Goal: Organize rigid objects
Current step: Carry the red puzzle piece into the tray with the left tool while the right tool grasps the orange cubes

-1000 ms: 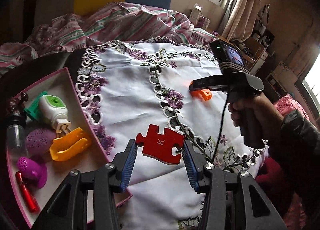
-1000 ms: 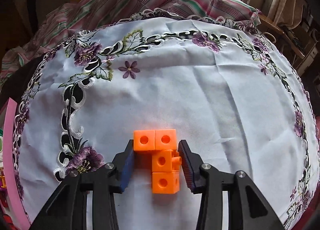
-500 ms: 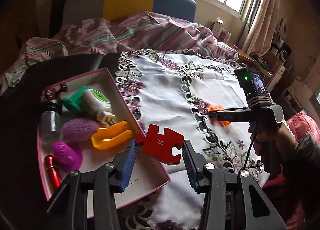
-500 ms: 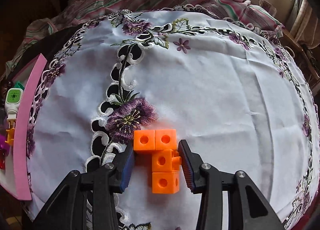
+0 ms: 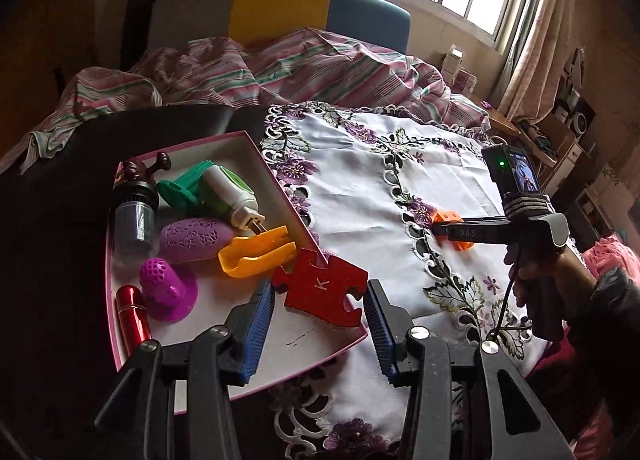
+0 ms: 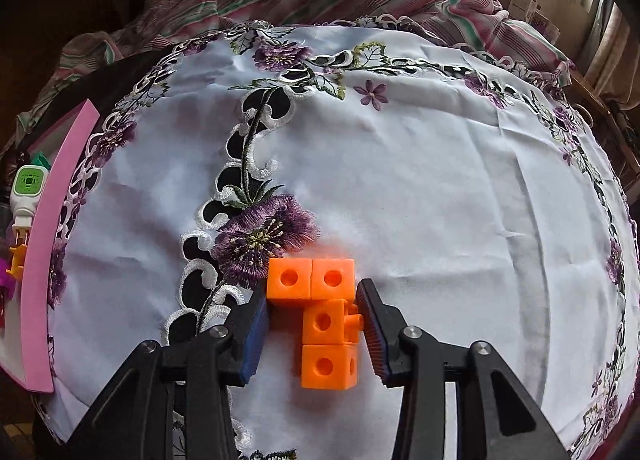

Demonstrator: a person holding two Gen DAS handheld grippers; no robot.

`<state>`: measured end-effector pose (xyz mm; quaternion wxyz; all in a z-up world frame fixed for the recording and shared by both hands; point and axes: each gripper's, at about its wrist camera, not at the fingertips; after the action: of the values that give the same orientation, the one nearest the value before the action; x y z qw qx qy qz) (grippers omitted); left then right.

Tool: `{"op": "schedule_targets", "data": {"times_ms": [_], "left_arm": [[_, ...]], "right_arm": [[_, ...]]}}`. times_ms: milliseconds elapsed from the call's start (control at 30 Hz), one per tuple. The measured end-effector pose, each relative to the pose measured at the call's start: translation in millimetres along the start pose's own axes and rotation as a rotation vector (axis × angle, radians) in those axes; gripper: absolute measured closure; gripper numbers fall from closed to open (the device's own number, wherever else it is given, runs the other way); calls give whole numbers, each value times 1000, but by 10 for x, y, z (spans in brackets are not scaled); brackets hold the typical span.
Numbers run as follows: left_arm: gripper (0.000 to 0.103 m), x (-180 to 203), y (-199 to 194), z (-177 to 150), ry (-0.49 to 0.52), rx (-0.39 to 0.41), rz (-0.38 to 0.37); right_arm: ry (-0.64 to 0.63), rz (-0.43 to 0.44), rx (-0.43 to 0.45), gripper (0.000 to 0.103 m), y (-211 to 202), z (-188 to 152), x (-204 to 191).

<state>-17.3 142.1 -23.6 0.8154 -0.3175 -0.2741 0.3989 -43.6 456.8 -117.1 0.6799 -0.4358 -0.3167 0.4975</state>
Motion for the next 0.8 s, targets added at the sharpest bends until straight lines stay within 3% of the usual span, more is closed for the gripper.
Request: {"op": "schedule_targets", "data": {"times_ms": [367, 633, 800], "left_arm": [[56, -193, -48, -67, -58, -10, -13], [56, -740, -257, -228, -187, 11, 10], [56, -968, -199, -332, -250, -22, 23]], "right_arm": [[-40, -20, 15, 60, 7, -14, -43], [-78, -46, 28, 61, 6, -25, -100], [-84, -51, 29, 61, 7, -27, -112]]}}
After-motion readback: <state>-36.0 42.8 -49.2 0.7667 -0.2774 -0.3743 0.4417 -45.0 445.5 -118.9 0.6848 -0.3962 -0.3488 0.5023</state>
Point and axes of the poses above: each gripper's, at about its wrist camera, not at the fingertips, and y roughly the way its jaws point, x to its right, z to its top, and after that the axes turned 1 degree about -y, right-handed
